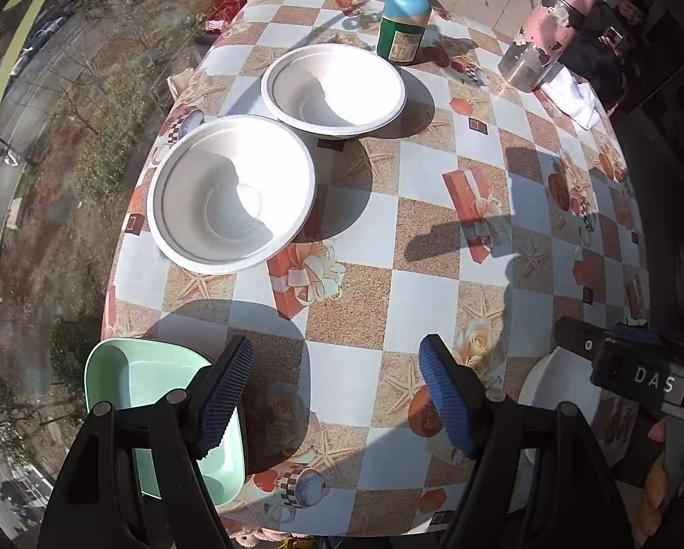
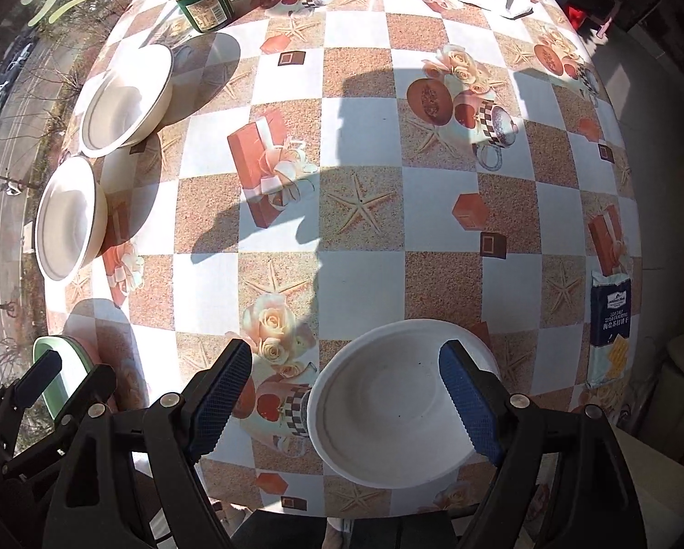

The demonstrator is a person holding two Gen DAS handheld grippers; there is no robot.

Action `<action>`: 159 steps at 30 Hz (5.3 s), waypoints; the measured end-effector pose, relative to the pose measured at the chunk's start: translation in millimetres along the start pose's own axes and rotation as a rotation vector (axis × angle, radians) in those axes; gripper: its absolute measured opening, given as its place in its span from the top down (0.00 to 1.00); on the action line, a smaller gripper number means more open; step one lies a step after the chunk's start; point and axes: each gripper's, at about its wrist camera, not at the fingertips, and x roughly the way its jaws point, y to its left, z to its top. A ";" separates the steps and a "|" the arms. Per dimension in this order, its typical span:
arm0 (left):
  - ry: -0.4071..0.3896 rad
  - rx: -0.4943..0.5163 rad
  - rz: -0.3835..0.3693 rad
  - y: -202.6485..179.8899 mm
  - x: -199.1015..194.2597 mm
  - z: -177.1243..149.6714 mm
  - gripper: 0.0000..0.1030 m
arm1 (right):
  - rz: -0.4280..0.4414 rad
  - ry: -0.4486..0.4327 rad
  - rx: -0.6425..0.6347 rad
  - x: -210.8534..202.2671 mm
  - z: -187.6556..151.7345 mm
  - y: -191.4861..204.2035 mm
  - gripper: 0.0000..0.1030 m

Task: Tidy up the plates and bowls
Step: 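Move the right tool over to a second white paper bowl, then grasp the second bowl's rim with the right tool and lift it, then carry the second bowl onto the first bowl and open the right tool, then move the right tool over to the third white paper bowl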

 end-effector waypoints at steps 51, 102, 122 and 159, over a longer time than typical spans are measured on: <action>0.134 -0.218 0.101 112.2 102.0 87.2 0.74 | 0.341 0.171 -0.120 101.3 102.9 198.9 0.68; 0.184 0.269 -0.050 -84.5 21.7 -35.6 0.74 | 0.263 0.096 -0.096 -13.1 -7.7 21.7 0.79; 0.274 0.576 -0.101 -194.7 51.9 -68.4 0.70 | 0.200 0.119 0.181 -5.2 -58.2 -98.1 0.79; 0.177 0.250 -0.007 -61.7 11.6 -47.9 0.24 | -0.059 0.169 0.184 56.8 -58.7 -92.7 0.20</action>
